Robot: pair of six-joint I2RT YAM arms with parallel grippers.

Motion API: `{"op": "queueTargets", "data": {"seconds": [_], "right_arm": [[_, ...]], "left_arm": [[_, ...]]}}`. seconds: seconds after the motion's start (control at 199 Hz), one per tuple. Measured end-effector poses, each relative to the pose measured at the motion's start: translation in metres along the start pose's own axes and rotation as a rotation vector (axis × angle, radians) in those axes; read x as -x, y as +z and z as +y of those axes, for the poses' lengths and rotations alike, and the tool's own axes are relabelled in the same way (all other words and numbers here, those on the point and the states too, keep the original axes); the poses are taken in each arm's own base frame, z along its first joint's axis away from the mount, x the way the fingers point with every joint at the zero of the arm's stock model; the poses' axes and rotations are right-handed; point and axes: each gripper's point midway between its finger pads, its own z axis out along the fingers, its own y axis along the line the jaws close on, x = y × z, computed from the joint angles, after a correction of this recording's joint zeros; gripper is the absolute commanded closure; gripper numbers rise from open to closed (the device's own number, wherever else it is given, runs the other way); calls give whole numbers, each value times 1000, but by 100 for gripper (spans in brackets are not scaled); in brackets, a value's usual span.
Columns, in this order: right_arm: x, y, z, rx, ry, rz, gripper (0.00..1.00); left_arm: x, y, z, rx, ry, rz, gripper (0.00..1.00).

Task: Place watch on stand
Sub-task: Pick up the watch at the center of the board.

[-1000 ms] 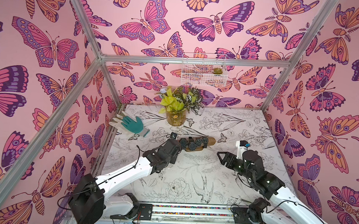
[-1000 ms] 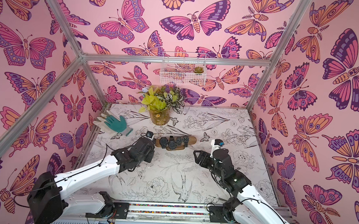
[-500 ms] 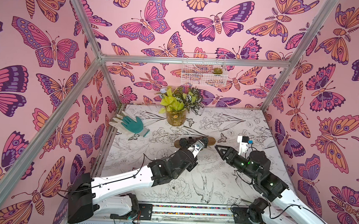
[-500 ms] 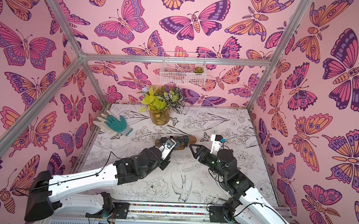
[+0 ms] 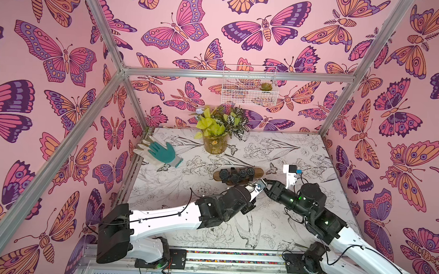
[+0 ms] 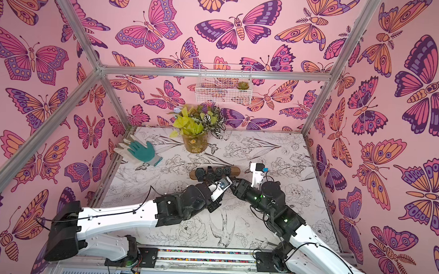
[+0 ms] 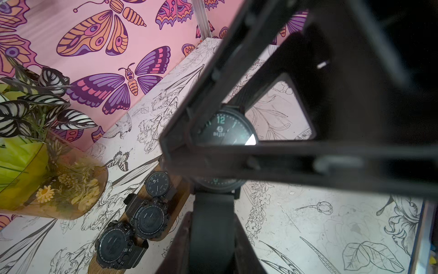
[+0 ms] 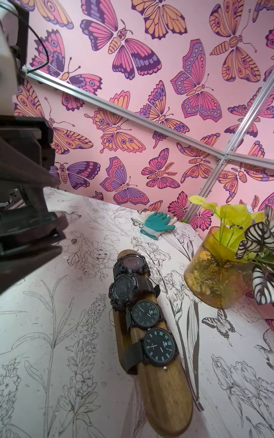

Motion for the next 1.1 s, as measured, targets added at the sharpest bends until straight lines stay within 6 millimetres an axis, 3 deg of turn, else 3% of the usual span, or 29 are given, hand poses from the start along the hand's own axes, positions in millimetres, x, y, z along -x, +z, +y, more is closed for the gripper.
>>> {"op": "queueTargets", "data": {"seconds": [0.231,0.316,0.457,0.542,0.663,0.879,1.104], "right_arm": [[-2,-1,-2,-26,-56,21,100],[-1,-3,1,-36,-88,25,100],[5,-9,2,-52,-141,-3,100],[8,-13,1,-64,-181,-18,100],[9,-15,-1,-79,-266,-18,100],[9,-21,13,-24,-451,-19,100],[3,-33,38,127,-635,-42,100]], "left_arm": [[1,0,-3,-15,-1,-5,75],[4,0,-4,-23,-6,-16,70],[8,-3,-6,-39,-19,-30,36],[12,-8,-7,-62,-50,-44,26],[20,-22,-5,-126,-113,-73,25],[19,-47,32,-188,-309,-114,27],[11,-56,33,-314,-444,-109,33]]}}
